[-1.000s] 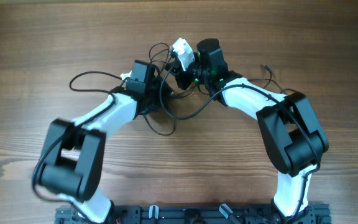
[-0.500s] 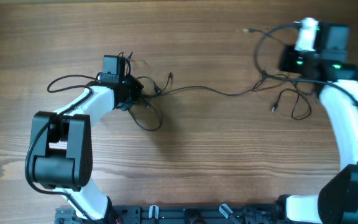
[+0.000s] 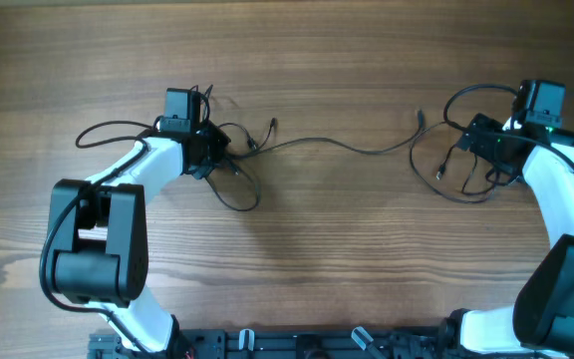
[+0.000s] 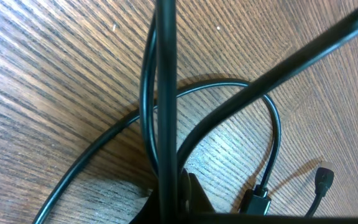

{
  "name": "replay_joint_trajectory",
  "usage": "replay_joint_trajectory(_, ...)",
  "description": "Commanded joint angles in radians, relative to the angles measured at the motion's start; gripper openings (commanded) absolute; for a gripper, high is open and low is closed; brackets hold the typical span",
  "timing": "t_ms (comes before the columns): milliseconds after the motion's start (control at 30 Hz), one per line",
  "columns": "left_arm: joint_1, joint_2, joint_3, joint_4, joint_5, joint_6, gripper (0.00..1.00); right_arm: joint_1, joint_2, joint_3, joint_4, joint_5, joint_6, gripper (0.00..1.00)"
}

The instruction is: Untangle cables

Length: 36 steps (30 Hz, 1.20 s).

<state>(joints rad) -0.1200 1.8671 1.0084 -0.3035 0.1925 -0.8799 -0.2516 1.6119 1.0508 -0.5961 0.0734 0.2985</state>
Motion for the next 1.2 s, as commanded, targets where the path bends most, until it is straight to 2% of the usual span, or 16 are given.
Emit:
replay_joint_trajectory(0,0.004,0.042,-0.040,-0.034,-0.032,0.013,0.08,0.002,0.033,-0.051,0.027,0.031,0.024,1.00)
replay_joint_trajectory(167,0.004,0.042,-0.040,-0.035,-0.032,0.012,0.12,0.002,0.092,-0.187,0.234,0.107,0.043,1.00)
replay_joint_trajectory(300,0.004,0.042,-0.040,-0.034,-0.032,0.012,0.15,0.002,0.198,-0.190,0.324,0.132,0.042,1.00)
replay_joint_trajectory(400,0.004,0.042,-0.040,-0.034,-0.033,0.012,0.16,0.002,0.302,-0.190,0.388,0.018,0.042,0.99)
replay_joint_trajectory(433,0.004,0.042,-0.040,-0.034,-0.032,0.012,0.17,0.002,0.357,-0.190,0.393,-0.005,0.042,0.56)
replay_joint_trajectory(467,0.004,0.042,-0.040,-0.034,-0.032,0.012,0.17,0.002,0.378,-0.190,0.394,-0.005,0.042,0.08)
replay_joint_trajectory(500,0.004,0.042,-0.040,-0.035,-0.032,0.012,0.17,0.002,0.382,-0.190,0.397,-0.004,0.041,0.04)
replay_joint_trajectory(633,0.004,0.042,-0.040,-0.034,-0.032,0.012,0.16,-0.039,0.325,-0.060,0.315,-0.042,-0.085,0.04)
replay_joint_trajectory(767,0.004,0.042,-0.040,-0.034,-0.032,0.012,0.16,-0.182,0.288,0.222,0.237,-0.037,-0.155,0.04)
replay_joint_trajectory(833,0.004,0.042,-0.040,-0.034,-0.033,0.012,0.16,-0.268,0.288,0.329,0.276,-0.011,-0.303,0.04)
replay_joint_trajectory(967,0.004,0.042,-0.040,-0.026,-0.033,0.012,0.16,-0.398,0.293,0.345,0.442,0.038,-0.571,0.04)
replay_joint_trajectory(1033,0.004,0.042,-0.040,-0.026,-0.033,0.012,0.17,-0.456,0.319,0.345,0.484,0.037,-0.583,0.05)
replay_joint_trajectory(1067,0.004,0.042,-0.040,-0.023,-0.033,0.012,0.17,-0.480,0.338,0.345,0.489,0.038,-0.575,0.15)
replay_joint_trajectory(1100,0.004,0.042,-0.040,-0.021,-0.032,0.012,0.17,-0.499,0.351,0.345,0.486,0.042,-0.544,0.66)
replay_joint_trajectory(1133,0.004,0.042,-0.040,-0.020,-0.032,0.012,0.16,-0.525,0.361,0.345,0.475,0.042,-0.489,1.00)
replay_joint_trajectory(1167,0.001,0.042,-0.040,-0.020,-0.032,0.013,0.14,-0.553,0.356,0.346,0.460,0.042,-0.411,1.00)
